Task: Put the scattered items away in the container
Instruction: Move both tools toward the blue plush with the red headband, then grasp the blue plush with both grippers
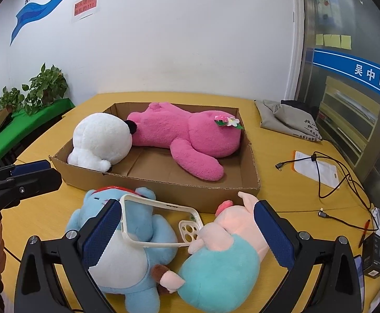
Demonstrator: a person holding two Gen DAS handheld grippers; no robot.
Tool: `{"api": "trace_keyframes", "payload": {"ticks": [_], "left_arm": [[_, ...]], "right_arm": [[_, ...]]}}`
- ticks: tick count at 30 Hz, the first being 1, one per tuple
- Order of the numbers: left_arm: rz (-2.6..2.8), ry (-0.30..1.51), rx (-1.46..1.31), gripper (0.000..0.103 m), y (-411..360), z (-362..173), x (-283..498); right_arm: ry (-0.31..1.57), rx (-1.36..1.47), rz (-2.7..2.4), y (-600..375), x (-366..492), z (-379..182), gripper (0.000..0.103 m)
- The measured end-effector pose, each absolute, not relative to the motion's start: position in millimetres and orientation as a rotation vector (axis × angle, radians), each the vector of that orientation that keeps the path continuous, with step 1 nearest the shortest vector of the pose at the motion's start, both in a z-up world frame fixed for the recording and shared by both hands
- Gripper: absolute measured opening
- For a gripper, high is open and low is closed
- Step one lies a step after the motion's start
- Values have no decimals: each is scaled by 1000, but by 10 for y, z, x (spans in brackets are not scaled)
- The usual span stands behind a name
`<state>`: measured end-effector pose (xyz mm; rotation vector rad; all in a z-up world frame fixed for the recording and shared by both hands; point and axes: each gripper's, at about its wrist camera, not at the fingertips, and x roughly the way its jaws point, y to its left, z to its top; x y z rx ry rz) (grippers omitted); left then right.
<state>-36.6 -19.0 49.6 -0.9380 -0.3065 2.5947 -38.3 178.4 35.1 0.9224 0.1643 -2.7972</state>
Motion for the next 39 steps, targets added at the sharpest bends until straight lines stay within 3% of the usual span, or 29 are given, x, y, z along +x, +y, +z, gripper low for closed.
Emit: {"api": "trace_keyframes", "payload": {"ticks": [28,39], "left_arm": [[2572,-309,-983,81,-293,309,-445],[2452,-471,-1177,81,-441,-174,-666]], "right_arm": [[169,937,-2750,1827,-344,181,103],[126,1087,-2351,1432,21,-506,103]]}}
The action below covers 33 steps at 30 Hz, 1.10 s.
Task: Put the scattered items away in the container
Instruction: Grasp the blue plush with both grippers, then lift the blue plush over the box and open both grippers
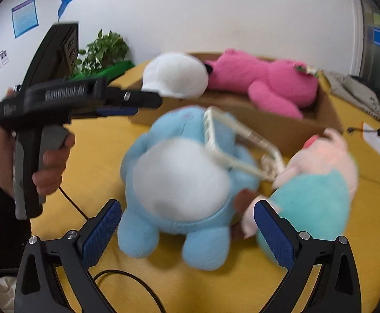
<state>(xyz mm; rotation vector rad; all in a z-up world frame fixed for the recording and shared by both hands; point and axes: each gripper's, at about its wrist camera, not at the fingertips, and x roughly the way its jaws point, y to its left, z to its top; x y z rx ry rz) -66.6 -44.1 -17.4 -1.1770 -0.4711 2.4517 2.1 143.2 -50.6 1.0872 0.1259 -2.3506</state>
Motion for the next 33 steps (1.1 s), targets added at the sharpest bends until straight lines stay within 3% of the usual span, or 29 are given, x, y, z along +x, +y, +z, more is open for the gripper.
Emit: {"api": "trace_keyframes", "payload": {"ticks": [5,11,17,22,24,29,33], "left_arm": [[2369,-471,-1232,81,-317,-430,-783],[2318,-523,-1210,81,-320,-515,-825],[2286,-520,-1206,70,-335,-479,-828],[2280,-507,-1204,69,-387,-454,-873],[2283,-493,-1198,69,-367,-451,-886],[2288,-476,-1164,56,-335,-405,-761],[2324,-448,-1162,47,-360,-329,-565]], "right_arm": [[48,1148,-2391,1327,-169,-721,103],[119,1142,-2394,1149,-169,-775,100],[62,1139,-2398,1103,-136,-767,98],[37,1146,-2390,1082,-239,-842,98],[29,1150,-2389,1068,-234,-832,92],[17,1109,-2403,1072,-85,-758,76],[-66,1068,-2368,1079,43,-710,71]]}}
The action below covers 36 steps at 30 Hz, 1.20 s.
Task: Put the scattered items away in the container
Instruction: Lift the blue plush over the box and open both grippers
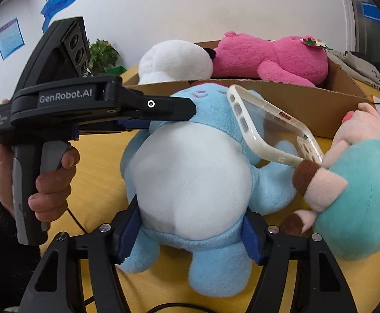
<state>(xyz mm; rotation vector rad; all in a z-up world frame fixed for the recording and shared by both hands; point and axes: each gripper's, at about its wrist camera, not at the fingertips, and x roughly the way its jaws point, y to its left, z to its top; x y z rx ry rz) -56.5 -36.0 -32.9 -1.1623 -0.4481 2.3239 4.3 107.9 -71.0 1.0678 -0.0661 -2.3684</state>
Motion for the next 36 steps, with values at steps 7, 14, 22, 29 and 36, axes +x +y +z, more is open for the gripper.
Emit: {"api": "trace_keyframes", "payload": {"ticks": [7,14,22,29,36], "left_arm": [[2439,-404,-1028,40,-495,150,-181],[2530,-291,-768,39,-487,937,-121],[2544,-162,-551,39,-224,1691,-545],[2521,-214,-553,39,-284,1695,-1440],[2490,-287,-878,34,-287,698,-2324]], "right_arm": [[-136,902,-2323,962,215,-491,70],[-141,663,-2367,932,185,152,70],[-77,401,-2472,1044,-238,809,70],[-62,308,-2544,1147,-883,960,70],[-143,552,-2581,1066,-1646,268,71]]}}
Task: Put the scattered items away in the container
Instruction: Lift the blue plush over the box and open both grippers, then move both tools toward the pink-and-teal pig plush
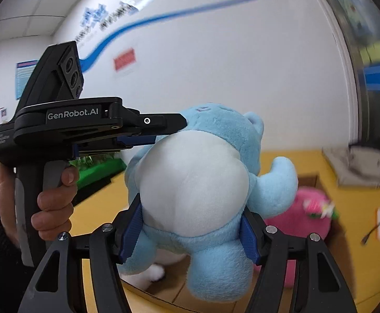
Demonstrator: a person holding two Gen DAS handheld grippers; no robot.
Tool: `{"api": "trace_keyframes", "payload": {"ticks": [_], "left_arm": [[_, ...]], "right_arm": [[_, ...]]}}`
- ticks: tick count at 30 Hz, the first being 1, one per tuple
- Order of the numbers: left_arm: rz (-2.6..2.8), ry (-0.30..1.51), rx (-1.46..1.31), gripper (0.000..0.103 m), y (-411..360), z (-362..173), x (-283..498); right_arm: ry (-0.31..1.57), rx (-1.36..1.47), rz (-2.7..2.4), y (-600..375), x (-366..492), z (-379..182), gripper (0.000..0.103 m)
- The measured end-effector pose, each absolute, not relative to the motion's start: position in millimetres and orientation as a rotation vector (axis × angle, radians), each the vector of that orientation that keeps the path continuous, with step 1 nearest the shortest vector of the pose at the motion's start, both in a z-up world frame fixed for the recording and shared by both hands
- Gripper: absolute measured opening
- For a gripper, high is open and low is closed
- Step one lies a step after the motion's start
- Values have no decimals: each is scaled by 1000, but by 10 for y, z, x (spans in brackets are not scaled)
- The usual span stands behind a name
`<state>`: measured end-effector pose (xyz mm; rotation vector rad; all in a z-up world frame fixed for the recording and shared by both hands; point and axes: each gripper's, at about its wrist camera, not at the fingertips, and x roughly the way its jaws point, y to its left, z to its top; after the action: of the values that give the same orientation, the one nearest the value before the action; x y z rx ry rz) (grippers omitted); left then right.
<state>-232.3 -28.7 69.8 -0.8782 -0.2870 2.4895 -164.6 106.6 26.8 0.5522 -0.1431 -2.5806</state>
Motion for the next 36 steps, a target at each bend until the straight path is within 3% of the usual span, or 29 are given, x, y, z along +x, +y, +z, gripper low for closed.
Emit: {"api": "trace_keyframes", "payload": {"ticks": [3,6,14,17,18,22,27,33,36], "left_arm": [[2410,-333,-1023,30,-296,153,-2436],[2403,-294,-1024,30,-243,9,-2282],[2437,-218,-1082,35,-272,129,-2200],[2482,-200,-1001,35,-298,344,-2184],[2493,-194,-965,35,-266,437,-2186],[2476,-95,-947,35,0,592,-2379],[2531,141,-1096,34,283,56,-2764],[2562,174,-1099,35,274,-27,-2653],[2556,130,-1117,35,209,-42,-2652]], "right_arm": [[-160,794,-2555,1005,-1826,-190,71],[-117,954,-2556,914,-1813,-505,71],[-66,1068,-2545,858,-1711,-433,70],[-126,1045,-2484,946,-1584,-269,95],[-121,1016,-2484,975,-1514,-193,97],[-120,945,-2520,1138,-1330,12,98],[-84,929,-2627,1597,-1481,194,98],[-65,1292,-2589,2154,-1874,-159,100],[-24,1295,-2598,2167,-1828,-245,99]]}}
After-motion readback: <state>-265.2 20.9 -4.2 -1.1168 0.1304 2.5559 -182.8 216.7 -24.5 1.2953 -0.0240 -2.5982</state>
